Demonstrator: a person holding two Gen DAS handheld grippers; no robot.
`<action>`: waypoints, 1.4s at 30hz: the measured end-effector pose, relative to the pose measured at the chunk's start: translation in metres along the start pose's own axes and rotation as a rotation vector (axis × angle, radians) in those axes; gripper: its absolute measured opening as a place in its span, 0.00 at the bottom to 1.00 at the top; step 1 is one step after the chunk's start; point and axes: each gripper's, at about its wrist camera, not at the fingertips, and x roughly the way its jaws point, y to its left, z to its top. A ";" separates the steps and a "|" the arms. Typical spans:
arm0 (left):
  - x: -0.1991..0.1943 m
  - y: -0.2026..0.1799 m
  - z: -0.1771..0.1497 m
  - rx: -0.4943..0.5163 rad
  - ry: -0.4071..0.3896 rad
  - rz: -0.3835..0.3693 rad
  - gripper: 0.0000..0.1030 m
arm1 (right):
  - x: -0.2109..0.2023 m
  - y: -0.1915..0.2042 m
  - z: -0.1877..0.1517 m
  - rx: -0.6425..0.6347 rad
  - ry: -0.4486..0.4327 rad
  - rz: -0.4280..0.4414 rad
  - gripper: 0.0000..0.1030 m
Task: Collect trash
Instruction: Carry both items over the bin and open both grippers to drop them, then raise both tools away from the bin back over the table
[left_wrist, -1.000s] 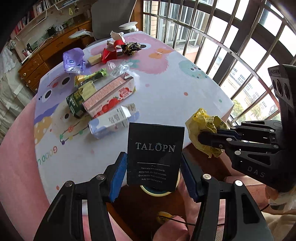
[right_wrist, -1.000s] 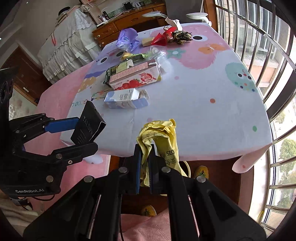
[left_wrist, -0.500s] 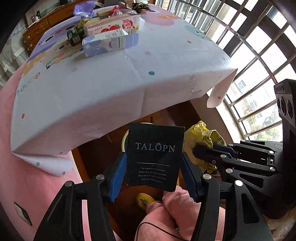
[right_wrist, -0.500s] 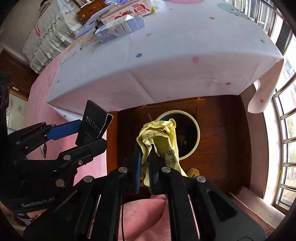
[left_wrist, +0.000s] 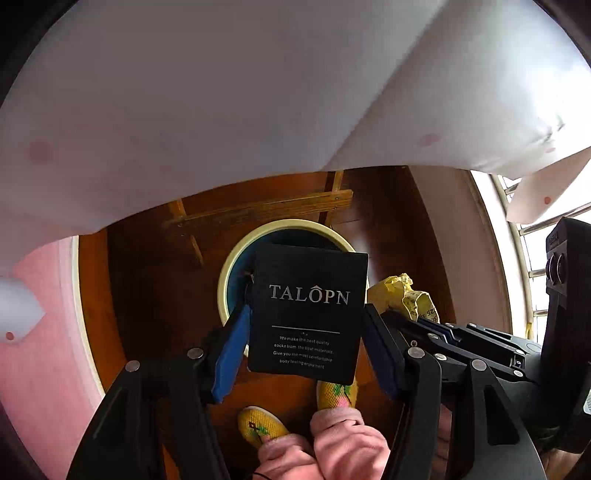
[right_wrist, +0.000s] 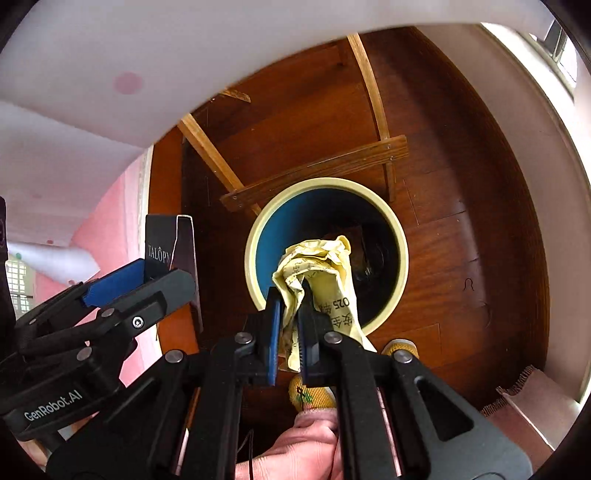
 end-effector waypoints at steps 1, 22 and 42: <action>0.009 0.002 -0.001 -0.009 -0.001 0.002 0.62 | 0.009 -0.003 0.002 0.002 -0.001 -0.008 0.07; -0.063 0.025 0.001 -0.089 -0.103 0.094 0.89 | -0.048 0.018 0.032 -0.016 -0.080 -0.002 0.54; -0.363 -0.001 0.029 -0.007 -0.397 0.094 0.89 | -0.321 0.144 0.028 -0.083 -0.306 0.051 0.54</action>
